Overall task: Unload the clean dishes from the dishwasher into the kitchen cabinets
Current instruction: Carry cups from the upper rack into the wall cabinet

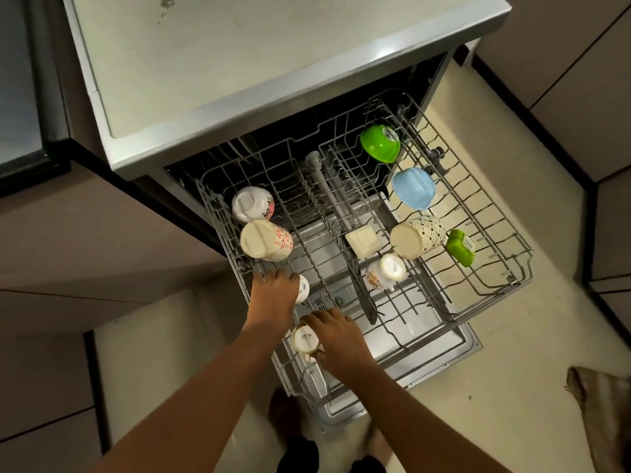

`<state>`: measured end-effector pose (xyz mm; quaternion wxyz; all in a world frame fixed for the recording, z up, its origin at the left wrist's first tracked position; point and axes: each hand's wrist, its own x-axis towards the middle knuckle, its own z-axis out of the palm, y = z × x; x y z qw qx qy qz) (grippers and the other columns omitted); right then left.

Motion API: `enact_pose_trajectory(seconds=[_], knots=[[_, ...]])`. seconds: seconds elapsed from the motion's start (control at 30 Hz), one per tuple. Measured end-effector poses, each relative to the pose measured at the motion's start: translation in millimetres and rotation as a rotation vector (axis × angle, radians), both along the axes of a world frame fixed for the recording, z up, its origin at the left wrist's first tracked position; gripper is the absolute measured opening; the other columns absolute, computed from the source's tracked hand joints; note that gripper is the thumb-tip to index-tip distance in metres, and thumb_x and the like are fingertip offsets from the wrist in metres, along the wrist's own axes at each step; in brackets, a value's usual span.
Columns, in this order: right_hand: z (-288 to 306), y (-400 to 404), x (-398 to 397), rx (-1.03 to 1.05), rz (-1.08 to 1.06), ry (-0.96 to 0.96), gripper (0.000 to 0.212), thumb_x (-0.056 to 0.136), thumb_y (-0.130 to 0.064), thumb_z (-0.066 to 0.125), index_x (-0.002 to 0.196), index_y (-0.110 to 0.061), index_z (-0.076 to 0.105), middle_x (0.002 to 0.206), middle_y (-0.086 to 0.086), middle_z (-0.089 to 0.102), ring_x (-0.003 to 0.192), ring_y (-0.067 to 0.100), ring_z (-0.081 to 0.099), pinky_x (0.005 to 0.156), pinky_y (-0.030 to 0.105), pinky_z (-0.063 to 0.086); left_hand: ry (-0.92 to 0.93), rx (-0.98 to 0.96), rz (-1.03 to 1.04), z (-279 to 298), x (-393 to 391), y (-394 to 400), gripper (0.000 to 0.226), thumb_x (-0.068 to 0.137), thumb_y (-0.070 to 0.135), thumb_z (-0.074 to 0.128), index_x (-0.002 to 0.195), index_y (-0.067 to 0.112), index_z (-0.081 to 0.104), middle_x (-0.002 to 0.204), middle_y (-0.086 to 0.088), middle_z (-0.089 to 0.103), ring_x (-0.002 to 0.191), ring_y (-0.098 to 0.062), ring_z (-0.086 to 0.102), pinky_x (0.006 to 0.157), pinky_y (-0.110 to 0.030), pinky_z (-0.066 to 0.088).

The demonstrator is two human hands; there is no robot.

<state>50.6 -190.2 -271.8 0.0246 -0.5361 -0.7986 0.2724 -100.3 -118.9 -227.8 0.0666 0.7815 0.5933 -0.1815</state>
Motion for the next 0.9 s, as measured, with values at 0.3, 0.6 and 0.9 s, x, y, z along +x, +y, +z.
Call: enact_pose_trajectory(seconds=[0.3, 0.6, 0.9], knots=[[40.3, -9.9, 47.0, 0.049, -0.335, 0.166, 0.066, 0.067, -0.039, 0.087, 0.124, -0.025, 0.058, 0.121, -0.006, 0.064, 0.109, 0.014, 0.059, 0.085, 0.025, 0.050, -0.224, 0.085, -0.034, 38.4, 1.3, 0.8, 0.057, 0.075, 0.044, 0.069, 0.125, 0.020, 0.057, 0.108, -0.005, 0.065, 0.098, -0.028, 0.062, 0.089, -0.042, 0.042], [151.7, -27.0, 75.8, 0.041, -0.447, 0.305, 0.061, 0.066, -0.026, 0.088, 0.117, -0.027, 0.056, 0.110, -0.005, 0.065, 0.102, 0.017, 0.061, 0.080, 0.032, 0.054, -0.315, 0.064, 0.098, 168.2, 10.9, -48.2, 0.054, 0.075, 0.051, 0.065, 0.122, 0.026, 0.056, 0.111, 0.008, 0.065, 0.100, -0.017, 0.061, 0.089, -0.039, 0.033], [255.0, -45.9, 59.2, 0.041, -0.339, 0.353, 0.050, 0.067, -0.034, 0.080, 0.112, -0.030, 0.058, 0.103, -0.013, 0.062, 0.094, 0.006, 0.059, 0.075, 0.014, 0.046, -0.416, 0.046, 0.293, 284.8, -24.7, -116.0, 0.061, 0.060, 0.065, 0.059, 0.113, 0.035, 0.063, 0.098, 0.012, 0.068, 0.092, -0.011, 0.063, 0.083, -0.035, 0.045]])
